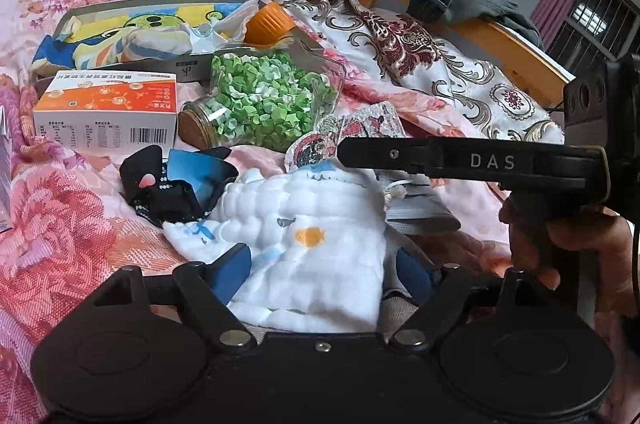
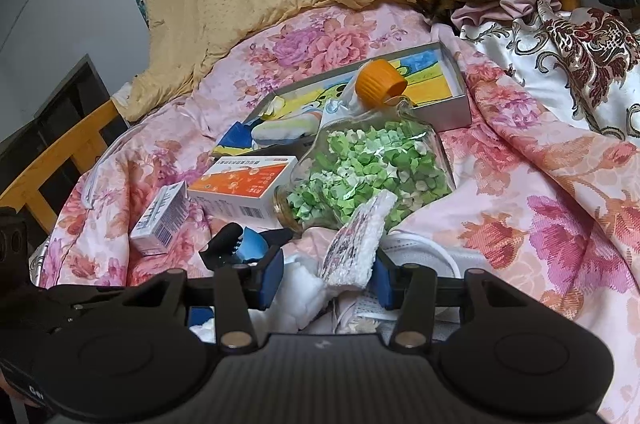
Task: Organize soft objects
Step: 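Close the right tool on the printed packet while the left tool closes on the white cloth, then lift and carry the packet in the right tool while the left tool carries the cloth to the tray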
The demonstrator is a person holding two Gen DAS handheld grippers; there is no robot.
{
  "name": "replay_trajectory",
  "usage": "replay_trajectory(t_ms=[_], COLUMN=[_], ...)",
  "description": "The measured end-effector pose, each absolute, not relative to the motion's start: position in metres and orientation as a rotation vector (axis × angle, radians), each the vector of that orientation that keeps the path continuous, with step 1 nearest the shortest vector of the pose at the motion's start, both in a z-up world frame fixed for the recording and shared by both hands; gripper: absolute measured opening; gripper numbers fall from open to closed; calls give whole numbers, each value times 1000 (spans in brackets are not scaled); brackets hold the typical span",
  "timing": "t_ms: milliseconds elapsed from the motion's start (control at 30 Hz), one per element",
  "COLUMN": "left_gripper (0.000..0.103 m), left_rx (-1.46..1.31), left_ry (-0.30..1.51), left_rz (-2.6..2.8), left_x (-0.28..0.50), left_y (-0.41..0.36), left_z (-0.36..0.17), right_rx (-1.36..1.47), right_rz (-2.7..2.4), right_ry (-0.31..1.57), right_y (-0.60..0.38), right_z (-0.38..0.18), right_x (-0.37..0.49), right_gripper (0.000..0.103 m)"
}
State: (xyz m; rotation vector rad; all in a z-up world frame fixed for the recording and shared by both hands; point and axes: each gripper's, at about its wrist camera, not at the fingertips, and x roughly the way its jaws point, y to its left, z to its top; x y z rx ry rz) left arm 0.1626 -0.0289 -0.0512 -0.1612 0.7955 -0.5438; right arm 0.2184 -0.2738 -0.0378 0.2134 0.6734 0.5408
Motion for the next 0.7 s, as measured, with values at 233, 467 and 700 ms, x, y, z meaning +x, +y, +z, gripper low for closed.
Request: replay_trajectory(t_ms=[233,467,700], left_gripper=[71,58,33], left_rx=[-316,-290,-310], left_ry=[845,876,899], left_rz=[-506,-490,-471], left_x=[174,176,176], left_y=[-14,-18,-13], left_z=[-57,-61,-58], right_rx=[237,222,169], right_rz=[515,504,487], right_ry=[669,665,643], right_y=[-275,-275,-270], right_z=[-38,-39,-37], right_x=[220,219,213], right_gripper=[40,18,14])
